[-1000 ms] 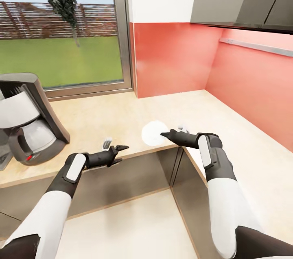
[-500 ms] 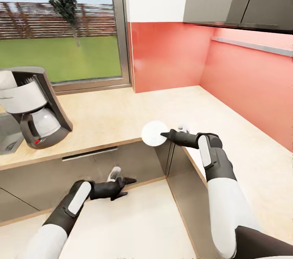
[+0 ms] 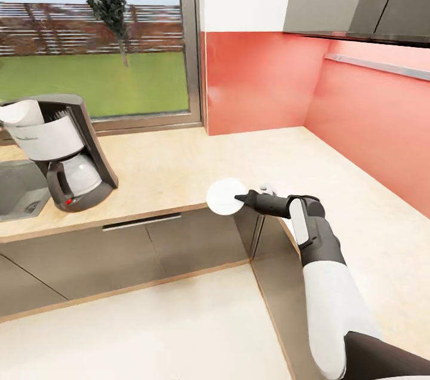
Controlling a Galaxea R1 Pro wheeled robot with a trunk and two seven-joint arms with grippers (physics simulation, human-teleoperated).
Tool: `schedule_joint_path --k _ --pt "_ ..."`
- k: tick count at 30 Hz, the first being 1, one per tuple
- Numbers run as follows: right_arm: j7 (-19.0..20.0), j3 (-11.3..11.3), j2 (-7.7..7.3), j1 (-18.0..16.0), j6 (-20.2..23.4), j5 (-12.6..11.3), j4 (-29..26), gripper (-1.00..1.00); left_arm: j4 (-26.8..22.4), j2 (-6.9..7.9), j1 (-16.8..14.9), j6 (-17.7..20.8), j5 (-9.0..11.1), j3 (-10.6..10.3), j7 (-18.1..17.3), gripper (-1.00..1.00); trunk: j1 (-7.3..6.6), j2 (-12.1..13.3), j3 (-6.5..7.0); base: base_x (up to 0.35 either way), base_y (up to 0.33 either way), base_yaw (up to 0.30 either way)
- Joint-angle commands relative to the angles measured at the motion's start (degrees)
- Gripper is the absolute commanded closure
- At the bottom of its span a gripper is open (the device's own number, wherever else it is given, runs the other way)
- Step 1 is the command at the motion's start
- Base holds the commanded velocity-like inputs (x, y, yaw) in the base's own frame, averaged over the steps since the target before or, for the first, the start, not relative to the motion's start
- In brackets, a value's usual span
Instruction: Set up a coffee station on the kitchen countertop: keep the coffee maker on the countertop, move the bottle of coffee from the kitchen shelf to the counter next to the coffee maker, place a paper coffee filter on top of the coffee maker, put the saucer next to the coffee maker with the coffee cup on the saucer, and place the electric kettle next to the coffee maker.
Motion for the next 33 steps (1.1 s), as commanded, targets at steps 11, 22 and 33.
schedule_joint_path --k 11,22,33 --pt "-0.5 0.0 0.84 -0.1 0.6 0.0 4.3 1.0 11.4 -0.74 0.1 -5.0 -2.4 -0.4 9.2 -1.0 0.03 -0.1 -0.5 0.014 0.0 0.267" --pt "-5.2 0.0 0.84 -0.1 0.5 -0.3 7.3 1.0 12.9 -2.74 0.1 -5.7 -7.4 -0.3 15.1 -1.0 0.03 -0.1 -0.9 0.17 0.0 0.268" --pt "-4.5 0.0 0.84 -0.1 0.4 -0.6 6.8 1.0 14.1 -3.35 0.2 -7.0 -7.5 -0.3 15.5 -1.0 0.03 -0.1 -1.32 0.326 0.081 0.261"
